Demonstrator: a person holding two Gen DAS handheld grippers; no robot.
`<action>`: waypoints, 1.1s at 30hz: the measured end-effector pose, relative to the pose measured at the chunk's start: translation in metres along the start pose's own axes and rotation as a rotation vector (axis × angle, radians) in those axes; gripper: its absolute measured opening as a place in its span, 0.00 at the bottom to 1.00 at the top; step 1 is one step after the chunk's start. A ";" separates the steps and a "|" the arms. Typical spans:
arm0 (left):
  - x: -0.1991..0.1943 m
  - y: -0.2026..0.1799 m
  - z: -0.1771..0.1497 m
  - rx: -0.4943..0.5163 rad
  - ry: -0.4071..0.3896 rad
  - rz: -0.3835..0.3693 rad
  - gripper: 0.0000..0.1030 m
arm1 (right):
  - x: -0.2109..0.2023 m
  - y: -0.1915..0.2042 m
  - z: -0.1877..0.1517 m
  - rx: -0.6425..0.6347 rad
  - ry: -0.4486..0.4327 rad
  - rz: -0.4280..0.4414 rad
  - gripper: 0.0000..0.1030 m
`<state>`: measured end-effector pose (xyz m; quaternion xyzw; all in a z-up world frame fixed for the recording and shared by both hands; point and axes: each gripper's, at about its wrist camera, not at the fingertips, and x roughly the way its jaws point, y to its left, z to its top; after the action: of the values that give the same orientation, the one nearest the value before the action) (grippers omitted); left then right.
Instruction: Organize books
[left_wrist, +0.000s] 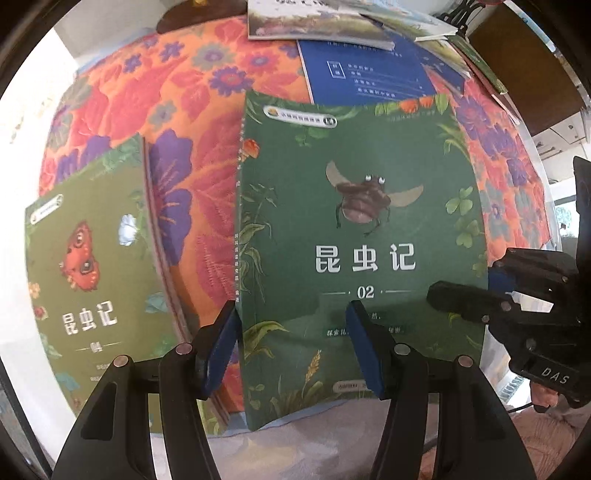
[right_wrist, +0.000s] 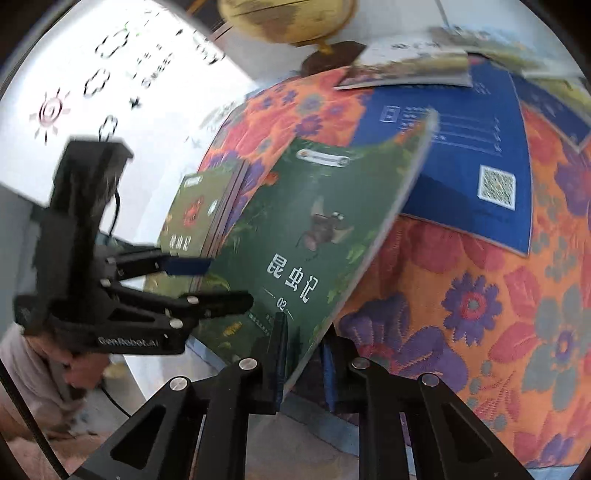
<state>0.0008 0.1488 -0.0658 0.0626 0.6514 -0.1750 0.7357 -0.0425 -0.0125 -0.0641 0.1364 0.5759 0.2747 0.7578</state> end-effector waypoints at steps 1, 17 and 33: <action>-0.004 0.002 -0.001 -0.004 -0.007 -0.007 0.54 | -0.001 0.002 -0.001 -0.004 -0.004 0.000 0.17; -0.047 0.037 -0.025 -0.039 -0.122 0.002 0.54 | -0.010 0.064 0.012 -0.091 -0.092 -0.014 0.17; -0.082 0.093 -0.043 -0.081 -0.225 0.006 0.54 | 0.006 0.135 0.037 -0.182 -0.109 -0.044 0.17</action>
<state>-0.0155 0.2635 -0.0047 0.0149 0.5712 -0.1523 0.8065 -0.0411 0.1051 0.0126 0.0690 0.5096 0.3012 0.8030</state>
